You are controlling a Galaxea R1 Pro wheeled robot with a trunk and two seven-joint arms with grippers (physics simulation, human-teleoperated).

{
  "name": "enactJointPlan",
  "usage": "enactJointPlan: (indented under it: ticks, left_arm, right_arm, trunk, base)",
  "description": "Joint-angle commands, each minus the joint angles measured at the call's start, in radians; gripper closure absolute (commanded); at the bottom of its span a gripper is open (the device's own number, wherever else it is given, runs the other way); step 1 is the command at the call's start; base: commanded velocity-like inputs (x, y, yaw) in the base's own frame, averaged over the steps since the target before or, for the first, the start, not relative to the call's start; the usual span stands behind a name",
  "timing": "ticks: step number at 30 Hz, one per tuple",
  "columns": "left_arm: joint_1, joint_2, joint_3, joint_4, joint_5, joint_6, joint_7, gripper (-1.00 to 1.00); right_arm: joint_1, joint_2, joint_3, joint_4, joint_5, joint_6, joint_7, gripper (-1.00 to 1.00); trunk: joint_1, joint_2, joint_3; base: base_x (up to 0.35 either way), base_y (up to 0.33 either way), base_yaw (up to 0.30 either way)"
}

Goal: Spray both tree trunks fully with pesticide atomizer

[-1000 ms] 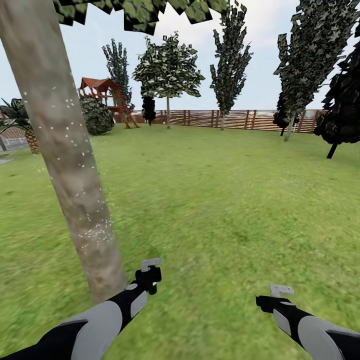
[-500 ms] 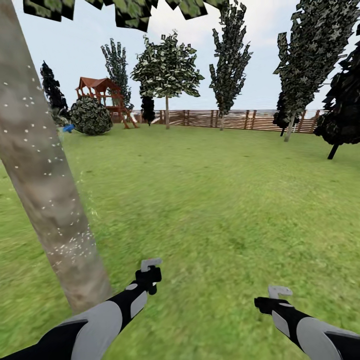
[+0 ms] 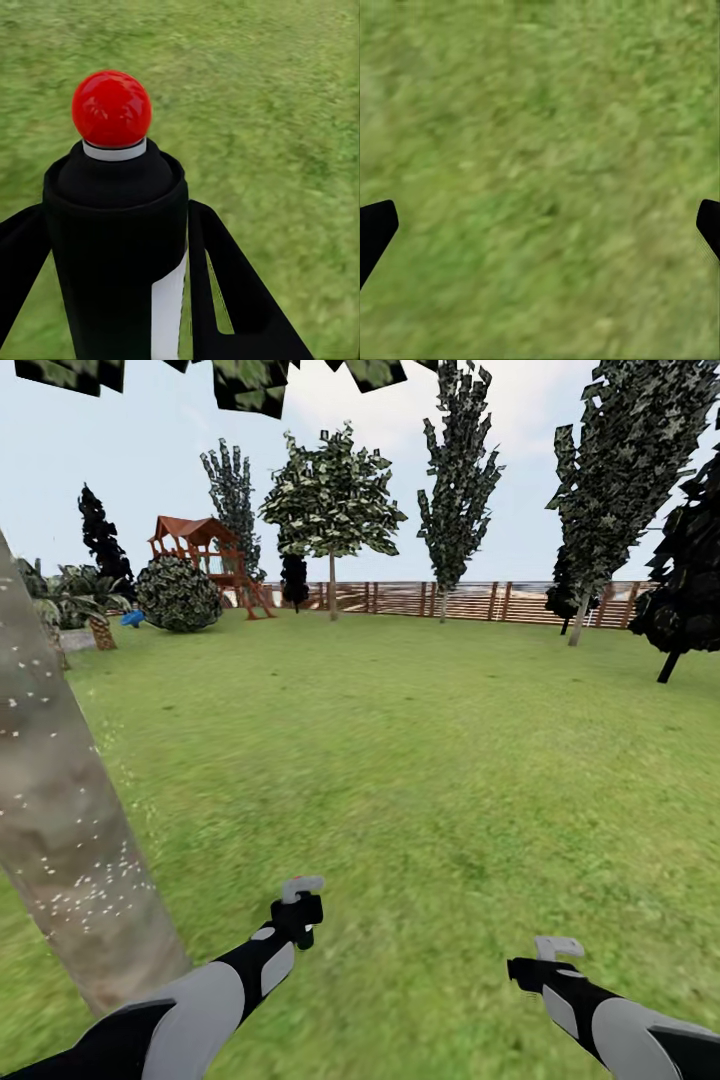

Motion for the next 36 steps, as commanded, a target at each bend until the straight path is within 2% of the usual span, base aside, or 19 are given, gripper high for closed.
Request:
enactJointPlan:
  ticks: [1,4,9,11,13,14,16,17,18,19,22,24,28,36]
  left_arm:
    - [-0.001,0.000,0.007,0.001,-0.006,-0.003,0.000,1.00]
    - [-0.001,0.000,0.007,0.001,-0.006,-0.004,-0.001,1.00]
    - [-0.001,0.000,0.007,0.001,-0.005,-0.004,0.000,1.00]
    - [-0.001,0.000,0.007,0.001,-0.005,-0.004,0.000,1.00]
    - [-0.002,0.000,0.007,0.000,-0.005,-0.004,0.000,1.00]
    - [-0.001,0.000,0.007,0.001,-0.005,-0.004,-0.001,1.00]
    - [-0.001,0.000,0.007,0.001,-0.005,-0.004,-0.001,1.00]
    - [-0.001,0.000,0.007,0.001,-0.005,-0.004,-0.001,1.00]
    - [-0.001,0.000,0.007,0.001,-0.005,-0.004,-0.001,1.00]
    - [-0.001,0.000,0.007,0.001,-0.005,-0.004,-0.001,1.00]
    - [-0.001,0.000,0.007,0.001,-0.005,-0.004,-0.001,1.00]
    - [-0.001,0.000,0.007,0.001,-0.005,-0.004,-0.001,1.00]
    - [-0.001,0.000,0.007,0.001,-0.005,-0.004,-0.001,1.00]
    - [-0.001,0.000,0.007,0.000,-0.005,-0.004,0.000,1.00]
  right_arm:
    - [0.012,-0.001,-0.008,0.004,0.005,-0.006,-0.002,-1.00]
    - [0.106,-0.002,-0.007,0.004,0.008,-0.010,-0.003,-1.00]
    - [0.316,-0.013,-0.006,0.003,0.008,-0.016,-0.006,-1.00]
    - [0.388,-0.059,-0.006,0.002,0.008,-0.022,-0.004,-1.00]
    - [0.439,-0.123,-0.006,0.003,0.008,-0.024,0.041,-1.00]
    - [0.456,-0.170,-0.006,0.003,0.007,-0.025,0.154,-1.00]
    - [0.470,-0.238,-0.005,0.002,0.007,-0.026,0.381,-1.00]
    - [0.472,-0.250,-0.004,0.002,0.008,-0.028,0.416,-1.00]
    - [0.474,-0.245,-0.002,0.003,0.009,-0.027,0.412,-1.00]
    - [0.475,-0.227,0.000,0.003,0.009,-0.027,0.391,-1.00]
    - [0.476,-0.135,0.001,0.003,0.009,-0.027,0.308,-1.00]
    - [0.476,-0.101,0.002,0.003,0.008,-0.027,0.281,-1.00]
    - [0.476,-0.080,0.002,0.004,0.007,-0.027,0.265,-1.00]
    - [0.476,-0.076,0.002,0.004,0.007,-0.027,0.262,-1.00]
  trunk:
    - [0.001,-0.001,-0.001]
    - [0.001,-0.001,-0.001]
    - [0.001,-0.001,-0.001]
    - [0.001,-0.001,-0.001]
    - [0.001,-0.001,-0.001]
    - [0.001,-0.001,-0.001]
    - [0.001,-0.001,-0.001]
    - [0.001,-0.001,-0.001]
    - [0.001,-0.001,-0.001]
    - [0.001,-0.001,-0.001]
    - [0.001,-0.001,-0.001]
    - [0.001,-0.001,-0.001]
    - [0.001,-0.001,-0.001]
    - [0.001,-0.001,-0.001]
  base:
    - [0.332,-0.156,0.000]
    - [0.333,-0.153,0.000]
    - [0.334,-0.151,0.000]
    - [0.334,-0.150,0.000]
    - [0.334,-0.149,0.000]
    - [0.334,-0.148,0.000]
    - [0.334,-0.148,0.000]
    - [0.334,-0.148,0.000]
    - [0.334,-0.148,0.000]
    - [0.334,-0.148,0.000]
    - [0.334,-0.148,0.000]
    - [0.334,-0.148,0.000]
    - [0.334,-0.148,0.000]
    - [0.336,-0.134,0.000]
